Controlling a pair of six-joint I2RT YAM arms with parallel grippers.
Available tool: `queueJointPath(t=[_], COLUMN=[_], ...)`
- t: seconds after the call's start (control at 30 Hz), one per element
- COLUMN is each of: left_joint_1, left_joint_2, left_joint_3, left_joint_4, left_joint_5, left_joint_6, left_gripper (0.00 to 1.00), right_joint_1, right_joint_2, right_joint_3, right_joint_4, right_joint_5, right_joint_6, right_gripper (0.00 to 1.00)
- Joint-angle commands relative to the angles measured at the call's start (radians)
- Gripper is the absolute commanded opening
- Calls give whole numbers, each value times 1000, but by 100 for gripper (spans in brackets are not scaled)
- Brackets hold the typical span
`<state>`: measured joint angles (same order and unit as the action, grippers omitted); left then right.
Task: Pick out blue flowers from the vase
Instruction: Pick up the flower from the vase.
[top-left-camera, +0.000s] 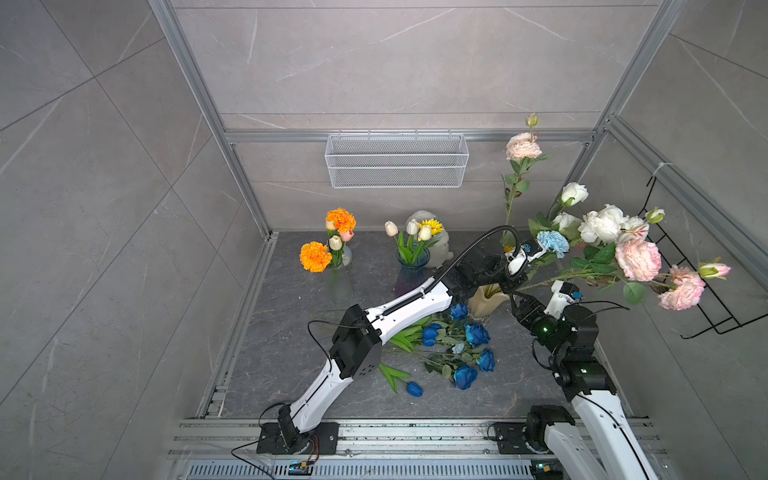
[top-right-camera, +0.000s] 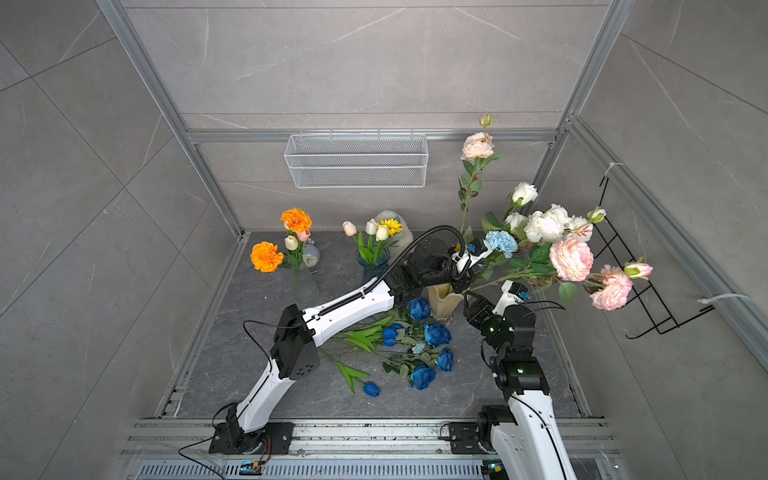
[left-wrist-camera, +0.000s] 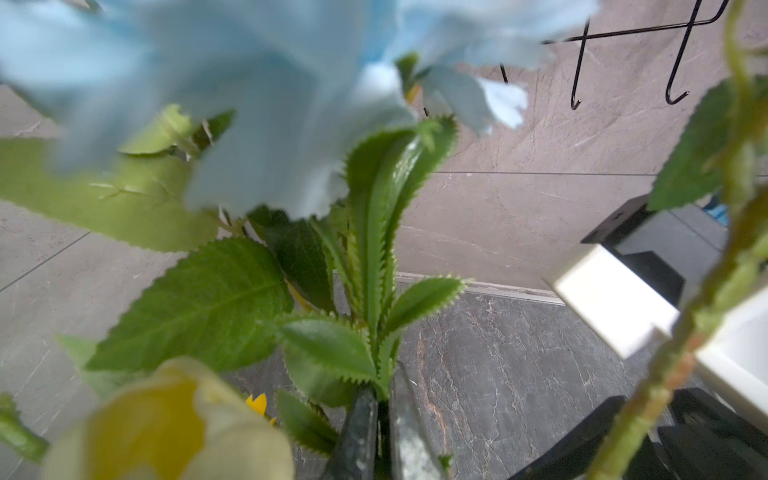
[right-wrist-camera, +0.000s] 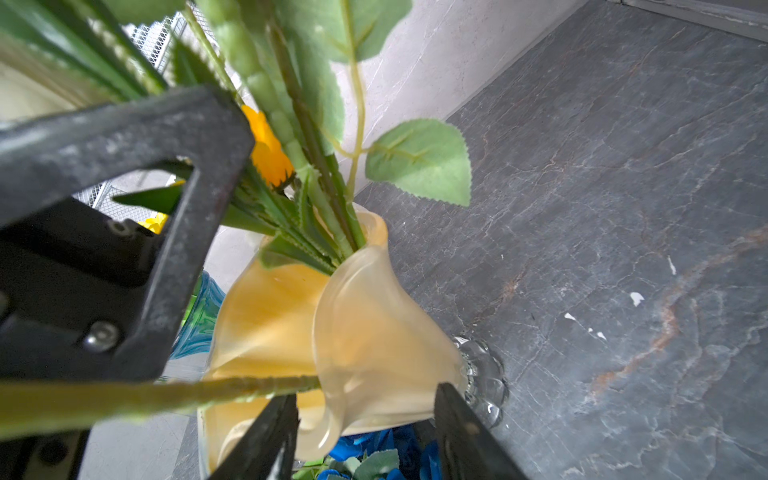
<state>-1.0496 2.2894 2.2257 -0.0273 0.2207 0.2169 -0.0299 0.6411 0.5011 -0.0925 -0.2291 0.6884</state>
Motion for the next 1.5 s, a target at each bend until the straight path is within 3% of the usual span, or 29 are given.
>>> queueJointPath(t=[0.0,0.73,1.03,1.47], left_joint_1=[-6,-11,-11,-10], left_joint_2=[-114,-249,-334,-483], left_joint_3=[-14,-53,-98,-131], left_joint_4=[77,119,182,83], left_joint_5=[48,122,138,104], left_joint_6=[12,-29,-42,44], left_gripper=[2,0,0,0], right_joint_1=[3,2,3,3], right_joint_2=[9,54,61,102], right_joint_3=[-8,10,54,134], right_joint_4=[29,81,46,6], right_joint_5=[0,-3,3,38], right_joint_6=[9,38,7,-42], right_gripper=[55,58,79,98])
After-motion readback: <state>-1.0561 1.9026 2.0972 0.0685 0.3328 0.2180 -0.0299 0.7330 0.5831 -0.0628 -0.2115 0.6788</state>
